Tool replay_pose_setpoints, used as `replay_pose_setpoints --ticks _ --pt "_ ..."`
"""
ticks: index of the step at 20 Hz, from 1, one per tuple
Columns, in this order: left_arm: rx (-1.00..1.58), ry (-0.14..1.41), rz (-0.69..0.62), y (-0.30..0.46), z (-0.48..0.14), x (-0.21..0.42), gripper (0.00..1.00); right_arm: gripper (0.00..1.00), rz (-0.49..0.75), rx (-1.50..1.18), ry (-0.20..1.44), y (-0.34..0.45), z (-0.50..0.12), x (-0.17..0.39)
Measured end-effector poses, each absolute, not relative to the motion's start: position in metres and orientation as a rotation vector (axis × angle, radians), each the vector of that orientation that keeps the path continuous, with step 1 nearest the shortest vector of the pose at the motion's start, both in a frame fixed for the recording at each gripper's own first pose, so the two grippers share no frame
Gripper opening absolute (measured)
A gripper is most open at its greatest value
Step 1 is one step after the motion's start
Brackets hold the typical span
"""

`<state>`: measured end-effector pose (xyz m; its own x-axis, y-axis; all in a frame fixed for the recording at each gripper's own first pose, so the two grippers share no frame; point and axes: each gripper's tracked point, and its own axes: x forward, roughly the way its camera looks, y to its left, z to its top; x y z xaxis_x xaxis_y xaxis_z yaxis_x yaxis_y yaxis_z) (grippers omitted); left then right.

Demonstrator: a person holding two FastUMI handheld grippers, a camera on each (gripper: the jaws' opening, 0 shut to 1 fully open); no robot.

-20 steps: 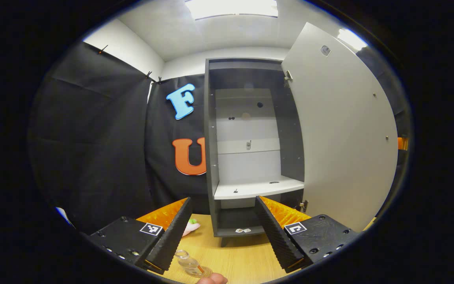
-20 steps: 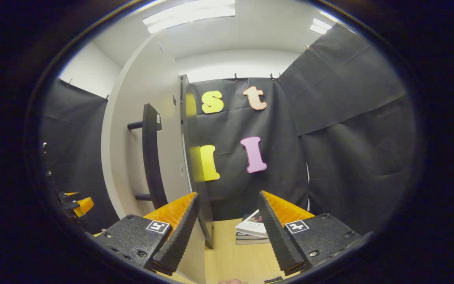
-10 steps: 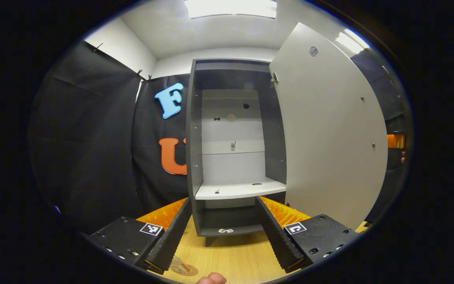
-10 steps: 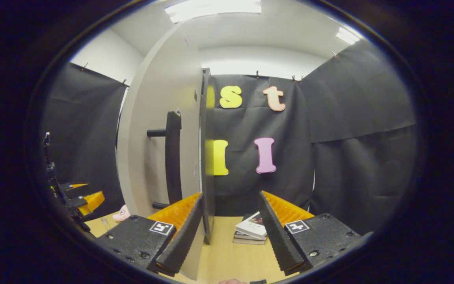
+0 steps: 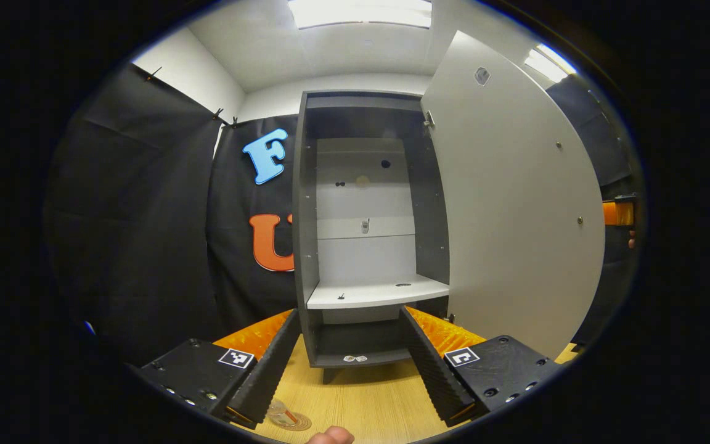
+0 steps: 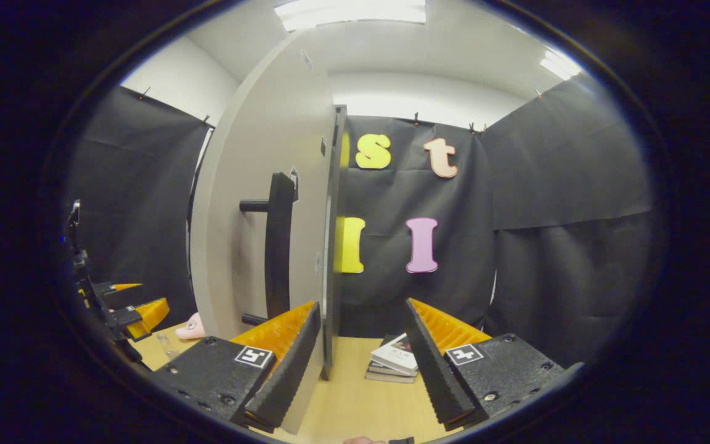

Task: Open the cabinet door with the right hand, grasp the bottle in the cabinet with the left hand and place it on the coaster, then close the cabinet door with the right hand.

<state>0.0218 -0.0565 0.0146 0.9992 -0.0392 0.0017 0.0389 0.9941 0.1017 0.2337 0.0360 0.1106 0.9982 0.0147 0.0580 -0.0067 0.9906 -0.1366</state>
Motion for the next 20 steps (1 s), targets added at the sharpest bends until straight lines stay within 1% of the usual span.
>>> replay_pose_setpoints --ticks 1,2,6,10,15,20 --pt "0.108 -0.004 -0.034 -0.053 0.015 0.019 1.0 0.88 0.034 -0.136 -0.06 0.045 0.11 0.234" --pt "0.113 -0.003 -0.028 -0.049 0.015 0.018 0.96 0.88 0.056 -0.139 -0.062 0.055 0.11 0.234" --pt "0.129 -0.001 0.004 -0.03 0.014 0.009 0.96 0.88 0.173 -0.157 -0.051 0.103 0.105 0.244" --pt "0.148 -0.005 0.028 -0.019 0.006 0.0 0.96 0.88 0.259 -0.166 -0.029 0.146 0.102 0.257" --pt "0.104 0.004 0.011 -0.014 -0.005 -0.01 0.96 0.88 0.37 -0.144 -0.016 0.209 0.1 0.29" --pt "0.078 -0.006 0.04 0.008 -0.007 -0.009 0.96 0.88 0.457 -0.121 -0.029 0.277 0.098 0.335"
